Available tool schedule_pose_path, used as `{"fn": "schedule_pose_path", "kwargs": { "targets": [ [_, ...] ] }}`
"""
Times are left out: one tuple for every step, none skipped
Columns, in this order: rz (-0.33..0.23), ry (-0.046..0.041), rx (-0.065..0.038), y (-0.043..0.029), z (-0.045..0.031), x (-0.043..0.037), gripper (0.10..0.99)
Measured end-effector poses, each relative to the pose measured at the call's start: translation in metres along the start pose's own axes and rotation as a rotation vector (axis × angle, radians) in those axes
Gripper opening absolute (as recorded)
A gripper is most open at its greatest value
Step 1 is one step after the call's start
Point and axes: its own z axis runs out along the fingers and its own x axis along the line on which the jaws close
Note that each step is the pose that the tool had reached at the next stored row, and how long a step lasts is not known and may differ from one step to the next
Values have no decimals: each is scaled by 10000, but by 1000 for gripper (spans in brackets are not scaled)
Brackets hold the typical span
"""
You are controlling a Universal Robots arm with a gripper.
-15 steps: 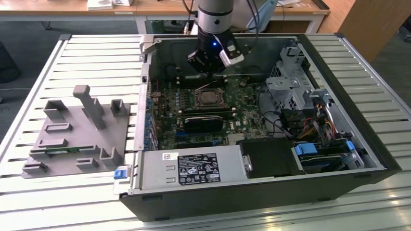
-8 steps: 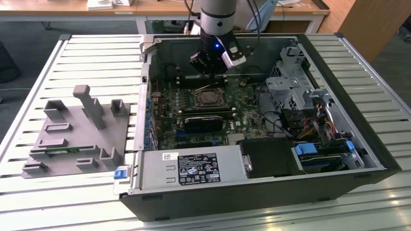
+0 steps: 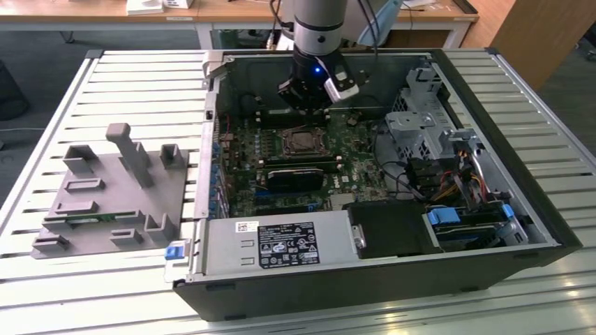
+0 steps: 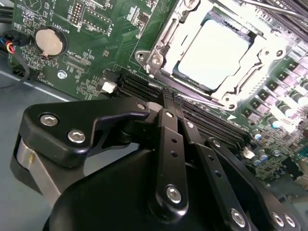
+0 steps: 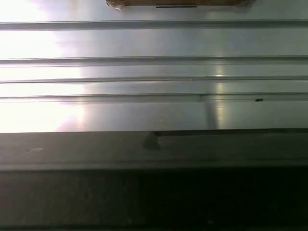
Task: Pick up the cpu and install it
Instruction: 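Install the first cpu locking lever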
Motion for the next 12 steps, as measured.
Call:
{"fn": "schedule_pose_path", "kwargs": {
  "targets": [
    [-1,1,0,-1,12,-1,106],
    [-2,1,1,-1,25,-1,106],
    [-1,1,1,-2,39,-1,106],
    [-2,1,1,-3,52,-1,106],
    [-2,0,0,-3,66,-1,106],
    [-1,2,1,-4,79,-1,106],
    [-2,5,5,-5,86,0,106],
    [-2,4,3,-5,89,0,106],
    [-1,3,3,-5,89,-1,106],
    [-2,1,0,-5,91,-1,106],
    [-1,0,0,-5,92,-1,106],
    [-1,-1,0,-4,90,-1,106]
  ]
}}
